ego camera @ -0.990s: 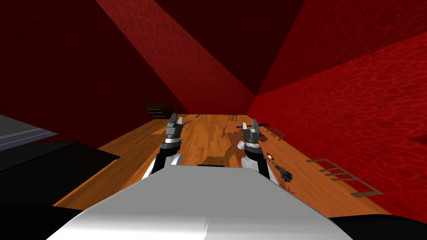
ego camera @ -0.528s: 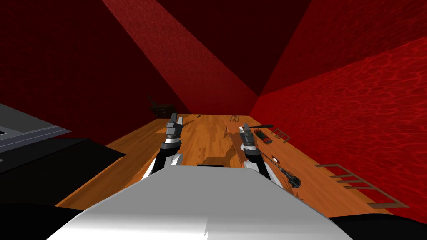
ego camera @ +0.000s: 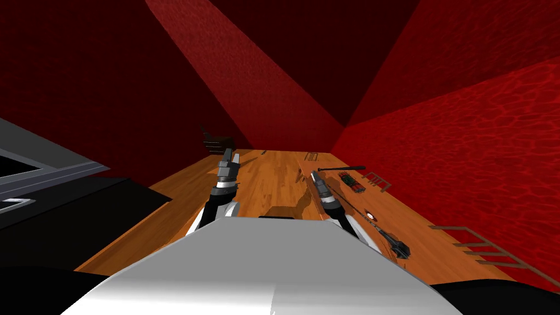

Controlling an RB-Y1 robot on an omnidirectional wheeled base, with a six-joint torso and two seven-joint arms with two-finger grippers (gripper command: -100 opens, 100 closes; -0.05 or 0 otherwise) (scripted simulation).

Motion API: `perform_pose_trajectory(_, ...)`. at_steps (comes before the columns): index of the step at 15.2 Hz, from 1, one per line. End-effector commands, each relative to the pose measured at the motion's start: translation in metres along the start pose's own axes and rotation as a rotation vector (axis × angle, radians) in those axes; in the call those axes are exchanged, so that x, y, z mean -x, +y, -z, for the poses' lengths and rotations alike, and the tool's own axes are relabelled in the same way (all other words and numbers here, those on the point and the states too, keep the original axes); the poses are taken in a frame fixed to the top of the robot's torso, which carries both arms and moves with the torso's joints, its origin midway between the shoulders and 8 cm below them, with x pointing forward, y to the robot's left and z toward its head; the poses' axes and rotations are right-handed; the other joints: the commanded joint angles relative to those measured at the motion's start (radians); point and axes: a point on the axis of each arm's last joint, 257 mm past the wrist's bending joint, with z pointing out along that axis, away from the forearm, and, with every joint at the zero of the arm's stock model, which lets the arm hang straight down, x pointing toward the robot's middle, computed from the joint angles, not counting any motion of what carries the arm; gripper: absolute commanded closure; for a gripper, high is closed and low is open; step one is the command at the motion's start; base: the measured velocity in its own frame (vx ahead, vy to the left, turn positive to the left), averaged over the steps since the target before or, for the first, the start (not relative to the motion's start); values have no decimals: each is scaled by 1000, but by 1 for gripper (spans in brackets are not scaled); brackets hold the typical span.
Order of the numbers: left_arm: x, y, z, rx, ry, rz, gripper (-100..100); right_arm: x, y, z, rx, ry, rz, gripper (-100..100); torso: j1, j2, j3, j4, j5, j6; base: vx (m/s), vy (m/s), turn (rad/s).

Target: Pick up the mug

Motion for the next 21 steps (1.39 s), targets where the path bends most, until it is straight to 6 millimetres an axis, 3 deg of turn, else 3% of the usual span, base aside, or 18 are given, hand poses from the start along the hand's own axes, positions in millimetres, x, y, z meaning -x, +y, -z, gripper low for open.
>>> perform_pose_trajectory(1,0,0,0,0,0,0,0,-17,-17,10,-21,82,81,-100,0,0,0,0,0,0,43,70,310)
perform_pose_trajectory(5,0,0,0,0,0,0,0,-32,-50,33,-76,194,165,-100,0,-1,0,0,0,0,40,58,35)
perform_pose_trajectory(6,0,0,0,0,0,0,0,-32,-50,33,-76,194,165,-100,0,-1,0,0,0,0,26,34,35)
perform_pose_trajectory(11,0,0,0,0,0,0,0,-60,-101,89,-135,426,358,-100,0,-1,-1,0,0,0,49,53,124)
perform_pose_trajectory(13,0,0,0,0,0,0,0,-57,-115,100,-161,459,377,-100,0,-3,-2,-1,0,0,68,49,67)
perform_pose_trajectory(14,0,0,0,0,0,0,0,-64,-129,120,-171,531,434,-100,-1,-3,-2,-1,0,0,63,35,92)
perform_pose_trajectory(16,0,0,0,0,0,0,0,-61,-136,127,-185,553,446,-100,-2,-3,-2,-1,0,0,59,23,80)
perform_pose_trajectory(17,0,0,0,0,0,0,0,-65,-151,150,-195,633,506,-100,-2,-2,-1,0,0,0,53,41,107)
perform_pose_trajectory(19,0,0,0,0,0,0,0,-61,-156,155,-207,648,515,-100,-1,-2,-1,0,0,0,47,37,82)
perform_pose_trajectory(21,0,0,0,0,0,0,0,-60,-172,182,-216,741,581,-100,-1,-1,-1,0,0,0,58,33,108)
